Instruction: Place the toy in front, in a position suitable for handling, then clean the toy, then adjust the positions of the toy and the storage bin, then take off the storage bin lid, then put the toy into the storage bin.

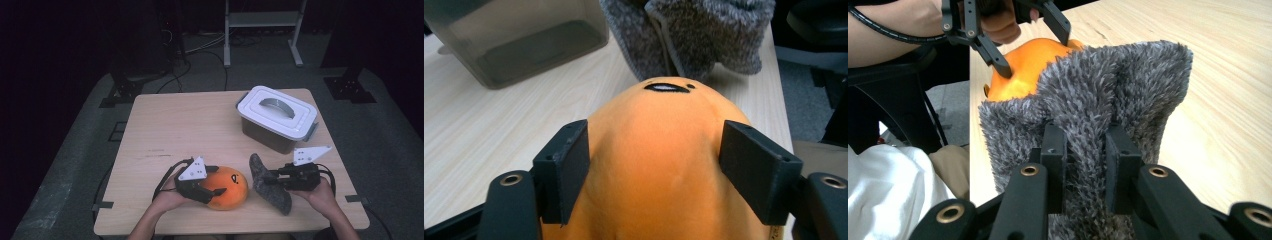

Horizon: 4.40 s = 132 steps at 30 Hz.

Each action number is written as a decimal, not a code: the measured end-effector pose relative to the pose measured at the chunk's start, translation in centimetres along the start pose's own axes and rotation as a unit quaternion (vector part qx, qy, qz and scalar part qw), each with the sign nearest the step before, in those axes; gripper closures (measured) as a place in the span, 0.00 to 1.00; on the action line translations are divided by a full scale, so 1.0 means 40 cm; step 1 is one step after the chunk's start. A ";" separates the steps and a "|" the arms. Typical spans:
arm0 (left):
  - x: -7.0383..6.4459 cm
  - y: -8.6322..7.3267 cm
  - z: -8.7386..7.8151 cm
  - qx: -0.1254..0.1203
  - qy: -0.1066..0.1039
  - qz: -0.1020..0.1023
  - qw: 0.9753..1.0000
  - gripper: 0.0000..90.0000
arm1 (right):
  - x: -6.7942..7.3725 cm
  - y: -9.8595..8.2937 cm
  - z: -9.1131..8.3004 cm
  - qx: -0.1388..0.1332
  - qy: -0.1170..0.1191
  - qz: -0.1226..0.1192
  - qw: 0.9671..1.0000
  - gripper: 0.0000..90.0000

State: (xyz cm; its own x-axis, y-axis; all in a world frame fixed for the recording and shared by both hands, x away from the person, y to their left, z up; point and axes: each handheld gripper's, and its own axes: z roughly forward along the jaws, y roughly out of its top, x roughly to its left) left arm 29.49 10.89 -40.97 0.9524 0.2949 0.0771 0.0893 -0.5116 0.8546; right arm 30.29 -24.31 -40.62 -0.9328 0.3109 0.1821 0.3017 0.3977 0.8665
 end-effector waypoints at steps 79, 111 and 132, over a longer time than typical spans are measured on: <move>0.061 -0.004 -0.064 -0.037 0.041 -0.060 0.997 0.10 | -0.074 0.075 -0.120 -0.008 -0.086 0.017 0.996 0.37; 0.050 -0.074 -0.155 -0.050 0.079 -0.089 0.992 0.08 | -0.204 0.218 -0.123 -0.005 -0.101 0.003 0.995 0.30; 0.061 -0.080 -0.165 -0.059 0.084 -0.094 0.990 0.05 | -0.235 0.249 -0.095 -0.005 -0.097 0.002 0.995 0.30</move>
State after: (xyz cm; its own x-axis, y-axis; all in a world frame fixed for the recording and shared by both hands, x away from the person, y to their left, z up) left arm 29.60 18.55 -40.13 0.8598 0.5104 -0.0135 0.2161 -0.3399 0.9153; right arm 41.31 -26.54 -31.95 -0.8759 0.4737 0.0922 0.3017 0.3884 0.8707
